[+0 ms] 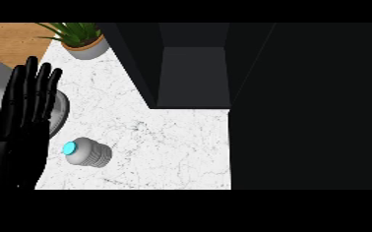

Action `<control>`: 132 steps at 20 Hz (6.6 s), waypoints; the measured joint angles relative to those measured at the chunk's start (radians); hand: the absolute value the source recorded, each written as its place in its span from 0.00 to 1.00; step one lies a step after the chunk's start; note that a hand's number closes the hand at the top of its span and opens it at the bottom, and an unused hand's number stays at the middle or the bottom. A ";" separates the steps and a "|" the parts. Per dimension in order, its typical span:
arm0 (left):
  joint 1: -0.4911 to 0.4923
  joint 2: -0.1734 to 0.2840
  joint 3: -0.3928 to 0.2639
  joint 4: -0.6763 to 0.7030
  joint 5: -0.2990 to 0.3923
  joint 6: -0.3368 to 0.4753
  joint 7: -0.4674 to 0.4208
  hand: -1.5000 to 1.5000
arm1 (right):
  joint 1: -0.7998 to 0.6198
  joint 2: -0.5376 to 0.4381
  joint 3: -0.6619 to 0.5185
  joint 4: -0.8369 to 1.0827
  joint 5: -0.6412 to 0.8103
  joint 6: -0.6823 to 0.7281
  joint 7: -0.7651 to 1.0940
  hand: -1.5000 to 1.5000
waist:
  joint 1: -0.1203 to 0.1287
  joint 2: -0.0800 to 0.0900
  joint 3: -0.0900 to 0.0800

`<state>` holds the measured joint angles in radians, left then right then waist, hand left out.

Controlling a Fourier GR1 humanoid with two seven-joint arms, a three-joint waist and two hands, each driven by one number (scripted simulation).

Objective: Pick up the bottled water, place it into the cabinet and close the cabinet

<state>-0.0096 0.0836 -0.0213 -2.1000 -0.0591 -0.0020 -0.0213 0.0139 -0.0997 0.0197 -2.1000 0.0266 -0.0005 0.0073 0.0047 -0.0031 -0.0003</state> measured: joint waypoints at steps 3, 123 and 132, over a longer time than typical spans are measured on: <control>0.029 0.029 0.047 -0.019 0.076 -0.056 -0.015 0.00 | 0.025 0.009 -0.003 -0.034 -0.012 0.006 -0.002 0.00 | -0.002 0.001 0.000; -0.374 -0.083 -0.240 1.150 0.490 0.179 -0.529 1.00 | 0.997 -0.082 0.291 -0.381 -0.076 0.197 -0.287 0.00 | -0.021 -0.003 0.001; -0.613 -0.083 -0.368 1.190 0.543 0.441 -0.407 1.00 | 0.979 -0.078 0.224 -0.371 -0.099 0.213 -0.293 0.00 | -0.035 0.004 0.000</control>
<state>-0.6229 0.0001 -0.3892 -0.9104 0.4842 0.4392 -0.4284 0.9924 -0.1782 0.2440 -2.4714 -0.0728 0.2125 -0.2859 -0.0301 0.0010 0.0001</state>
